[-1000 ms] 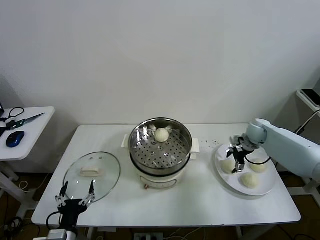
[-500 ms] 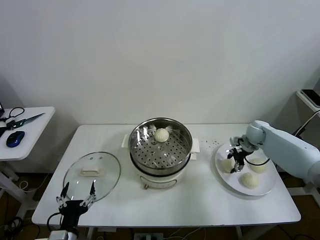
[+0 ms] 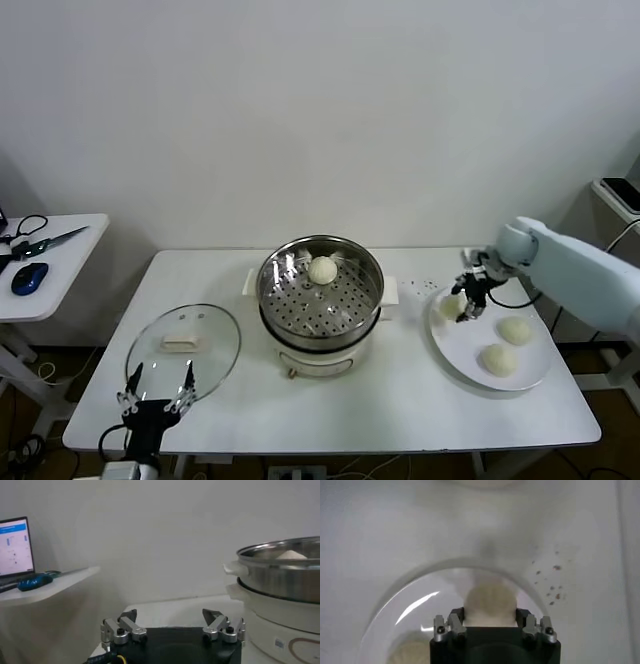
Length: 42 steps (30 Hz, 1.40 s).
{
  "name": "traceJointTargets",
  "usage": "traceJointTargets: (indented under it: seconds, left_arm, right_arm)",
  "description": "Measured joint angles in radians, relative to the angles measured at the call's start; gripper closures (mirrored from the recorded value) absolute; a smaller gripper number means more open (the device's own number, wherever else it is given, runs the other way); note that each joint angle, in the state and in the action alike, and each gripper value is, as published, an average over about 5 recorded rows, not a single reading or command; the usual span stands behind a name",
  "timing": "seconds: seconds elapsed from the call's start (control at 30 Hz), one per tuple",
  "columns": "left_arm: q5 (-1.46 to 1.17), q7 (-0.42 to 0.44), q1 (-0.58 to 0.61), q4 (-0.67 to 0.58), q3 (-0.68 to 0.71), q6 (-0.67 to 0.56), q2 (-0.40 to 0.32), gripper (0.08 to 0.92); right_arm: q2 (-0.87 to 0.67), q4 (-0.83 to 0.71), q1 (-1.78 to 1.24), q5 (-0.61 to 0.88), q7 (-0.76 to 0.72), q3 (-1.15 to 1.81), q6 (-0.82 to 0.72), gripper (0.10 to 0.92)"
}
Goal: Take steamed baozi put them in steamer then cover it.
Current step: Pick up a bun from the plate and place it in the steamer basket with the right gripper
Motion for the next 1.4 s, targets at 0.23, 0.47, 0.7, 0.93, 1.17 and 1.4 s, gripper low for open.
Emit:
traceJointTargets:
  seconds: [0.23,0.47,0.7,0.93,1.17,1.4]
  left_arm:
    - [0.002,0.001,0.007,-0.006,0.014,-0.007,0.001,0.177]
    - [0.011,0.002,0.014,-0.003,0.021,-0.018,0.010,0.177]
    - [0.011,0.005,0.023,-0.006,0.024,-0.027,0.014,0.177]
    - [0.006,0.013,0.032,-0.004,0.021,-0.036,0.021,0.177]
    - [0.006,0.018,0.034,0.002,0.019,-0.042,0.021,0.177]
    - [0.008,0.019,0.031,0.003,0.017,-0.045,0.019,0.177]
  right_arm:
    - [0.076,0.036,0.204,0.172,0.004,-0.139,-0.032,0.359]
    - [0.187,0.067,0.308,0.310,0.033,-0.221,-0.075,0.362]
    - [0.330,0.064,0.353,0.425,0.064,-0.291,-0.105,0.360]
    - [0.463,0.041,0.360,0.490,0.089,-0.356,-0.121,0.355]
    - [0.560,0.038,0.335,0.522,0.118,-0.410,-0.136,0.355]
    - [0.625,0.021,0.294,0.531,0.145,-0.448,-0.142,0.355]
